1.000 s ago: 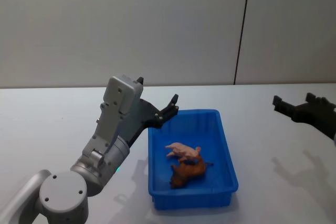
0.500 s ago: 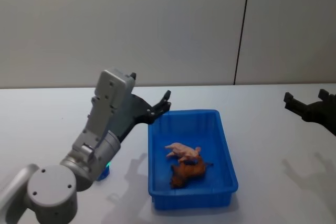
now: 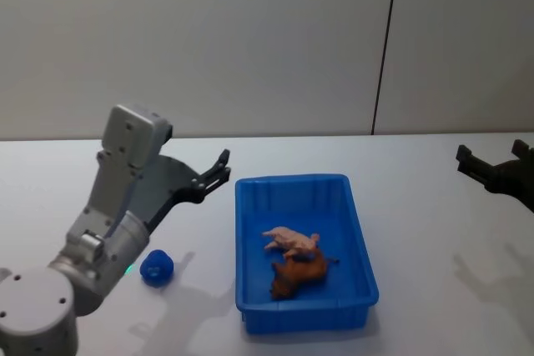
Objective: Pick up the two dolls from the table and place them into the box.
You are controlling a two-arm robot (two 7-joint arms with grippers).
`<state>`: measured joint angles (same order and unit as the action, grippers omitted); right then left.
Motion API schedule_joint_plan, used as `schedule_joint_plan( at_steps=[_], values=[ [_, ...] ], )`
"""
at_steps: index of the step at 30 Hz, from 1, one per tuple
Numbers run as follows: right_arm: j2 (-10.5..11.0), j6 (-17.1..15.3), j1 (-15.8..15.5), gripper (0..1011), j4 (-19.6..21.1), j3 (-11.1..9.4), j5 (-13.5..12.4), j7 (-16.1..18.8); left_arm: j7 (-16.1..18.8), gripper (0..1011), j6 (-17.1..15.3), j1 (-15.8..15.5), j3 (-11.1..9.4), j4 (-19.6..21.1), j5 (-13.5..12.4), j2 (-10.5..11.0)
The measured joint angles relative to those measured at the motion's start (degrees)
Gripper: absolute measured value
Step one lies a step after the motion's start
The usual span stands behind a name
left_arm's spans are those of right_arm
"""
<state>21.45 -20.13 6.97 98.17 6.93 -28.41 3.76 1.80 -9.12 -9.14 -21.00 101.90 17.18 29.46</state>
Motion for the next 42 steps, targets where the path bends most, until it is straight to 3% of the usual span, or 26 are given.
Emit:
schedule_joint_plan(
  at_steps=[10,21,42],
  values=[
    [0.1,0.3,-0.2,1001,0.1,-0.1,0.1,-0.1,1.7,999,-5.8,4.6,1.6,4.4,6.4,3.9],
    [0.1,0.5,-0.3,1001,0.2,-0.1,0.1,-0.2,0.9,999,-10.7,7.8,2.2,5.9,11.3,6.0],
    [0.1,0.6,-0.4,1001,0.3,-0.1,0.1,-0.2,-0.4,999,-17.4,8.7,2.7,3.5,13.1,6.4]
  ],
)
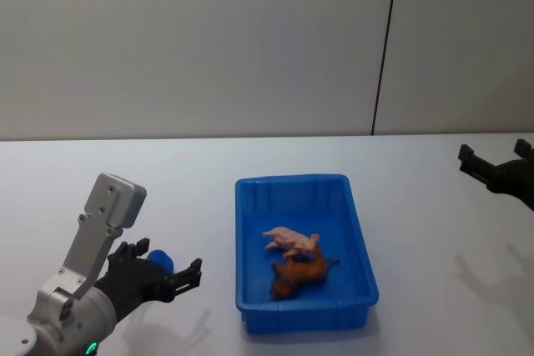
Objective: Pick up the two dolls from the table and place them into the box.
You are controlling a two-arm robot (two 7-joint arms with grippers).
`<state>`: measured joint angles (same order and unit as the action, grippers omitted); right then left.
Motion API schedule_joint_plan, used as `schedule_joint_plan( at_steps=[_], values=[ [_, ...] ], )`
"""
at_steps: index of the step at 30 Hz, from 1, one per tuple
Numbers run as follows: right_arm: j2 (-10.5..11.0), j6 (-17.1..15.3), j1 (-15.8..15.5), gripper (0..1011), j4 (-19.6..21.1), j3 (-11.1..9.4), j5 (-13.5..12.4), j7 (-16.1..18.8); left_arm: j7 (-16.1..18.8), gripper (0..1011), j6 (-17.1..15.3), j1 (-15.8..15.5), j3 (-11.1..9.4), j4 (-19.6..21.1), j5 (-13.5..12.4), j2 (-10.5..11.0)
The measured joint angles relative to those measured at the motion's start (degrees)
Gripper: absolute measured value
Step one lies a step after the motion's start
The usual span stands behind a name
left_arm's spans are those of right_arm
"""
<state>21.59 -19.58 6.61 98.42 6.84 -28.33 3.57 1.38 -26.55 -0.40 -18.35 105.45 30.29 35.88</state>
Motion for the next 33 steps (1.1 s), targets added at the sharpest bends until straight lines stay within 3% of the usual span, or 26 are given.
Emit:
schedule_joint_plan(
  at_steps=[16,33],
  values=[
    [0.0,0.0,0.0,1001,0.0,0.0,0.0,0.0,0.5,999,-1.9,-1.6,0.3,-4.8,-0.5,-1.7],
    [0.0,0.0,0.0,1001,0.0,0.0,0.0,0.0,-1.1,999,-2.4,-6.3,0.4,-12.0,-2.3,-5.3]
  ],
)
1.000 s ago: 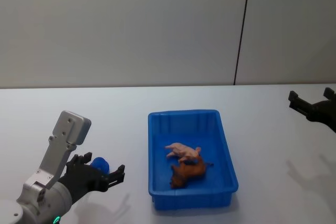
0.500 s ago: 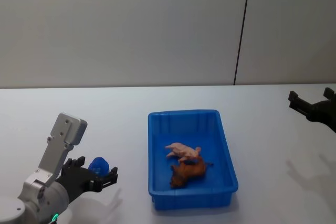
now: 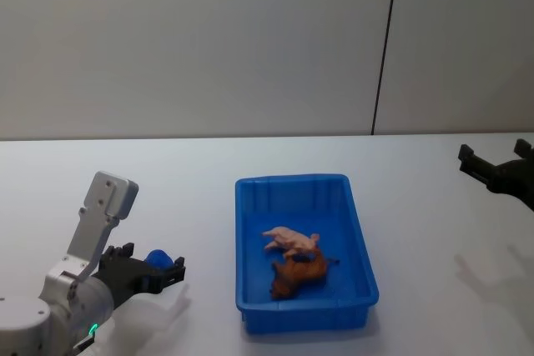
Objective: Pick up the two dolls from the table and place them into the box.
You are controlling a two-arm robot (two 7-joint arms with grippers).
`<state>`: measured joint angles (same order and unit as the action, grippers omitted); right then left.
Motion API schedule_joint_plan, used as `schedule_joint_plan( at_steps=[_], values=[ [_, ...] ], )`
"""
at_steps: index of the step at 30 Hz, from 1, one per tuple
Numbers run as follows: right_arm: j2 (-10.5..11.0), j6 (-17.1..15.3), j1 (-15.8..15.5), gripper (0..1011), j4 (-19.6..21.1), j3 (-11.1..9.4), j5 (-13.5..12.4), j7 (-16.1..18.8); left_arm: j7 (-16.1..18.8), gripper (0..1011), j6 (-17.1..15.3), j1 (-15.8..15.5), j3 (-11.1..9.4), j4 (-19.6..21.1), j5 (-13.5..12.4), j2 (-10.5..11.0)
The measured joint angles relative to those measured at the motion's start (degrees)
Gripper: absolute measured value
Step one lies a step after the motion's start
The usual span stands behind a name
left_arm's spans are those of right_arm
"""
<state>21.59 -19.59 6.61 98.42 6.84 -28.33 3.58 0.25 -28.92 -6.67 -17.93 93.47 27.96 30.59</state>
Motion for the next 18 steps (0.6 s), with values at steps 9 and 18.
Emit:
schedule_joint_plan(
  at_steps=[9,18],
  values=[
    [0.0,0.0,0.0,1001,0.0,0.0,0.0,0.0,-1.8,999,-0.9,-2.4,-0.2,-3.8,-1.6,-1.6],
    [0.0,0.0,0.0,1001,0.0,0.0,0.0,0.0,-2.9,999,-1.8,-4.3,-0.3,-6.7,-2.9,-2.7]
  ],
)
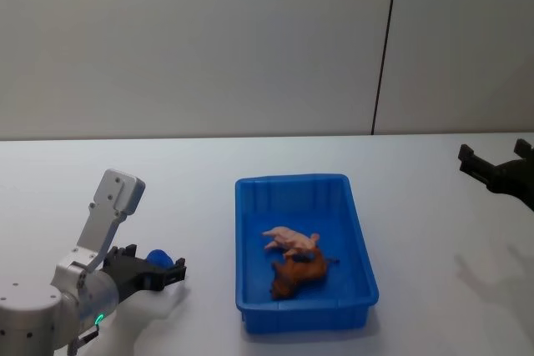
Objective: Pick up the two dolls from the table and place them into the box.
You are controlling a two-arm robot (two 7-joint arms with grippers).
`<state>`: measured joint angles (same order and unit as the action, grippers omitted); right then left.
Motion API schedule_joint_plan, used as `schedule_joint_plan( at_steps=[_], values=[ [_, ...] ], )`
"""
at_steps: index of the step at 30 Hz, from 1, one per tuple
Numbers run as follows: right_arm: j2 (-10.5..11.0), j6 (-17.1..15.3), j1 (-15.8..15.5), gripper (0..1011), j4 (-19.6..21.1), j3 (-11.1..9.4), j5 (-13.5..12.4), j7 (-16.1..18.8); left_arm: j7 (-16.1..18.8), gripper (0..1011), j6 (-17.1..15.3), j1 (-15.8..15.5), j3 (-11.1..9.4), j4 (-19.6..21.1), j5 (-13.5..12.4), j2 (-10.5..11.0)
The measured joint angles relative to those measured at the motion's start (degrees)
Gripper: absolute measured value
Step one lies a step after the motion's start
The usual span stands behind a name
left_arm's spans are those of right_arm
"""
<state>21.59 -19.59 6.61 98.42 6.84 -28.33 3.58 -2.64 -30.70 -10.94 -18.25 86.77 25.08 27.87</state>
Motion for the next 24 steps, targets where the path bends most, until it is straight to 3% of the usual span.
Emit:
schedule_joint_plan(
  at_steps=[15,24],
  values=[
    [0.0,0.0,0.0,1001,0.0,0.0,0.0,0.0,-0.8,993,-0.8,-2.2,0.0,-3.6,-1.3,-1.4],
    [0.0,0.0,0.0,1001,0.0,0.0,0.0,0.0,-1.0,784,-1.0,-2.7,0.0,-4.4,-1.6,-1.7]
  ],
)
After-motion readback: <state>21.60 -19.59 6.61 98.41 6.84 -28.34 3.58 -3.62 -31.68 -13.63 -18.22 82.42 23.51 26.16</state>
